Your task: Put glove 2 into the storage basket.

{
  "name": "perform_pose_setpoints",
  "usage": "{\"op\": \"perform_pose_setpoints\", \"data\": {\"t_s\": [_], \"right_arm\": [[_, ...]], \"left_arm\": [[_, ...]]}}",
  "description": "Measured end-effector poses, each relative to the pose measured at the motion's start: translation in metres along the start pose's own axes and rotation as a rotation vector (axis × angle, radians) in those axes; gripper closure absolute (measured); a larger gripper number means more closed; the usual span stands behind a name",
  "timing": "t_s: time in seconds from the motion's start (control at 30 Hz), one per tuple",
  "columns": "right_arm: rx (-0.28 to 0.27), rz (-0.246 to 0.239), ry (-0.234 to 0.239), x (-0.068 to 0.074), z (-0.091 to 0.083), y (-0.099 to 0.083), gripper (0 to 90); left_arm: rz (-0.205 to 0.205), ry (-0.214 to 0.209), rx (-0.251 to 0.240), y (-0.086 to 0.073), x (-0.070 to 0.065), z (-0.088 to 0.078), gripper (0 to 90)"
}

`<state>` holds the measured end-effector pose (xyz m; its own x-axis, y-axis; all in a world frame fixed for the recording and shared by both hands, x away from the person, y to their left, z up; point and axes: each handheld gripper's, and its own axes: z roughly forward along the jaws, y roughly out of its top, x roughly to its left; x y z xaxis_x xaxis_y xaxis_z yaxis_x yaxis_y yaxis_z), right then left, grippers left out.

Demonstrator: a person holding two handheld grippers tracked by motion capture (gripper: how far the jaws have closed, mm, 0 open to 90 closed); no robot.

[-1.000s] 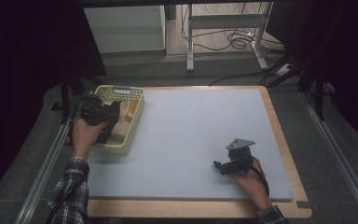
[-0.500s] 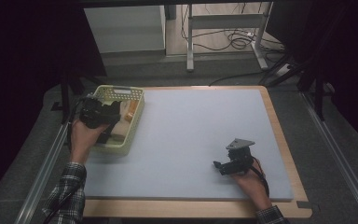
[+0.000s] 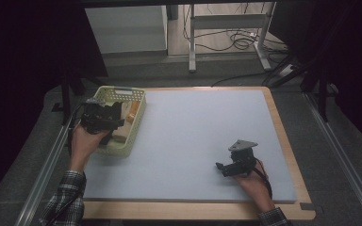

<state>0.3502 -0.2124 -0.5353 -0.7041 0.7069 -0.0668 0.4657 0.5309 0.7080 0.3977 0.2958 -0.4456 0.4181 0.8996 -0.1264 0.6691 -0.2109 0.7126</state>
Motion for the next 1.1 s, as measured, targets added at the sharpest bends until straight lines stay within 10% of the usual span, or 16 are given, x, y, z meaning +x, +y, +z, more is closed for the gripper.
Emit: {"op": "perform_pose_setpoints", "data": {"t_s": [1.1], "right_arm": [[-0.001, -0.003, 0.0, 0.0, 0.0, 0.0, 4.3]], "left_arm": [[0.138, -0.074, -0.041, -0.007, -0.051, -0.009, 1.6]]}}
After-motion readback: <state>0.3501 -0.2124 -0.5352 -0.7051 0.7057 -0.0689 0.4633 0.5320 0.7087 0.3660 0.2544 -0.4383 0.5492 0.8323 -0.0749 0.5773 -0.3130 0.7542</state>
